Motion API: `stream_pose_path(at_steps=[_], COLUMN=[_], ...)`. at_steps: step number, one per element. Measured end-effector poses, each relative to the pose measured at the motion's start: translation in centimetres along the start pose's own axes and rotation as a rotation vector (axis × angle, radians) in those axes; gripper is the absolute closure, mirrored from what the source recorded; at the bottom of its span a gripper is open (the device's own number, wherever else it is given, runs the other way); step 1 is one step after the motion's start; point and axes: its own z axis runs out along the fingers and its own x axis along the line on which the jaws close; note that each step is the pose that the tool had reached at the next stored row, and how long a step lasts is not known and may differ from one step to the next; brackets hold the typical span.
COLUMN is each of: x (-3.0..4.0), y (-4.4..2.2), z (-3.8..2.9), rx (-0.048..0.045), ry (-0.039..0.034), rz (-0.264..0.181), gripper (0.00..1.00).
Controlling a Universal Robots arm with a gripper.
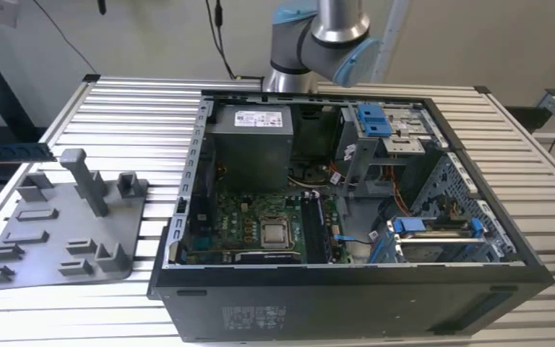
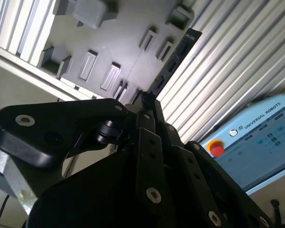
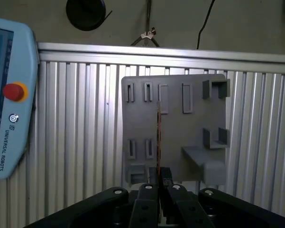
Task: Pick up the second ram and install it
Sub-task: 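Pick up the second ram and move it above second insertion slot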
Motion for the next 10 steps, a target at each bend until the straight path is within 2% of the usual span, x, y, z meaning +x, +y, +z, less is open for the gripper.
stream_pose_path(at_steps=[10], x=[0.08], y=[-2.41], z=[0.0], rx=[0.0], ry=[0.0], rz=[0.0], gripper=[0.86])
